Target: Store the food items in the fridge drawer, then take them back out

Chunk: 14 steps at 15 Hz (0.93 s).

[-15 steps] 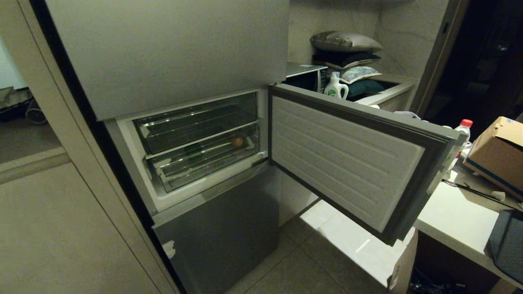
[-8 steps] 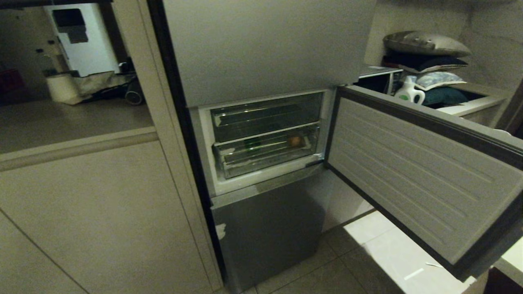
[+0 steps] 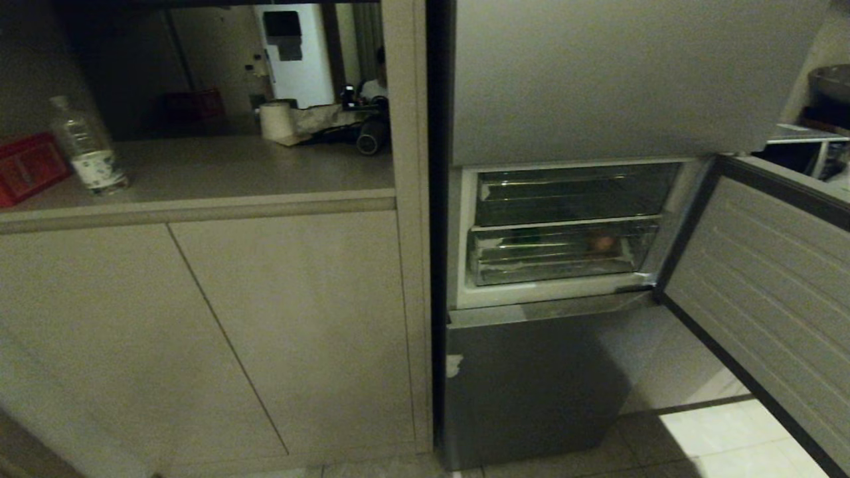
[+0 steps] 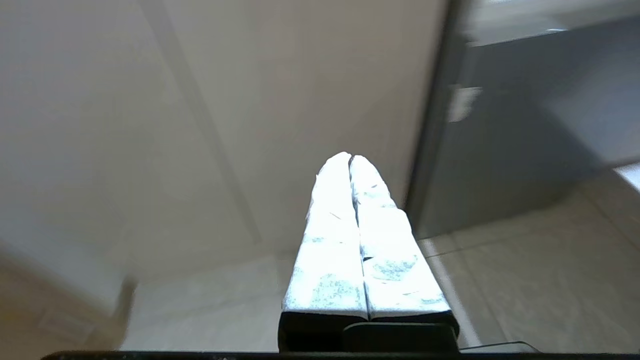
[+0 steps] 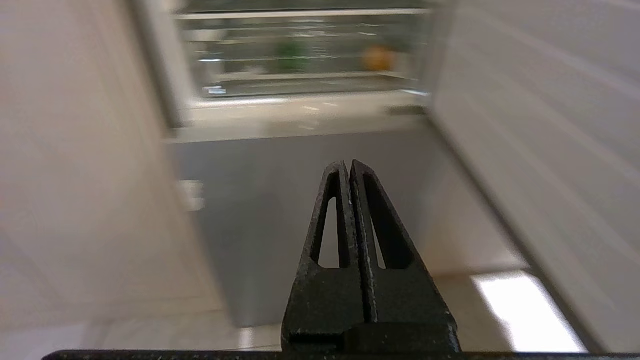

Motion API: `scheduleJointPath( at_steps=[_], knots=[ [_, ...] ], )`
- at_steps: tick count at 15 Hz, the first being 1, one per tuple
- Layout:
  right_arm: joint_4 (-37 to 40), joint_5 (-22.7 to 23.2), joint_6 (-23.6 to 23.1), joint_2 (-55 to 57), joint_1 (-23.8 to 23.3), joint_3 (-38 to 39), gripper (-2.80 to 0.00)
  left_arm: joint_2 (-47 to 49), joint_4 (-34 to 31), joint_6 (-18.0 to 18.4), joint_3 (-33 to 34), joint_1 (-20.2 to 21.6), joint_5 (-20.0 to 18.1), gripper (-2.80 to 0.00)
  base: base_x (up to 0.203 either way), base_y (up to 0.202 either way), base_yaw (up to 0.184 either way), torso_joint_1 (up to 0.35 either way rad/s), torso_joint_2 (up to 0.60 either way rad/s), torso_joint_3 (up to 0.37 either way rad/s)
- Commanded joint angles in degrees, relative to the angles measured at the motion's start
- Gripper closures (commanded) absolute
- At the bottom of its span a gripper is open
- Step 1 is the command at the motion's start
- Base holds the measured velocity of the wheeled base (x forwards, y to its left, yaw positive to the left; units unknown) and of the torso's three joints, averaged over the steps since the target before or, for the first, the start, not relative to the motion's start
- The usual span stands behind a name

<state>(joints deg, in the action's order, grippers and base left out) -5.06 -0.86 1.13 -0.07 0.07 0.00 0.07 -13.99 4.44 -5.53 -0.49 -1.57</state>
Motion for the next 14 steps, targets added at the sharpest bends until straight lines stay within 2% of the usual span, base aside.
scheduleJointPath(
  at_steps=[1, 6, 12, 14],
  knots=[
    [0.1, 0.0, 0.0, 0.1, 0.0, 1.8, 0.0, 0.1, -0.1, -0.9, 0.0, 0.0, 0.0, 0.0, 0.001, -0.009, 0.174, 0.002, 0.0, 0.002],
    [0.0, 0.0, 0.0, 0.1, 0.0, 1.8, 0.0, 0.1, -0.1, -1.3, 0.0, 0.0, 0.0, 0.0, 0.003, -0.009, 0.159, 0.003, 0.0, 0.004],
    [0.1, -0.1, 0.0, 0.1, 0.0, 1.8, 0.0, 0.1, -0.1, -1.4, 0.0, 0.0, 0.0, 0.0, 0.0, -0.001, 0.01, 0.001, 0.0, 0.0],
    [-0.1, 0.1, -1.5, 0.1, 0.0, 1.5, 0.0, 0.1, -0.1, -1.4, 0.0, 0.0, 0.0, 0.0, 0.0, 0.0, 0.0, 0.0, 0.0, 0.0]
  ],
)
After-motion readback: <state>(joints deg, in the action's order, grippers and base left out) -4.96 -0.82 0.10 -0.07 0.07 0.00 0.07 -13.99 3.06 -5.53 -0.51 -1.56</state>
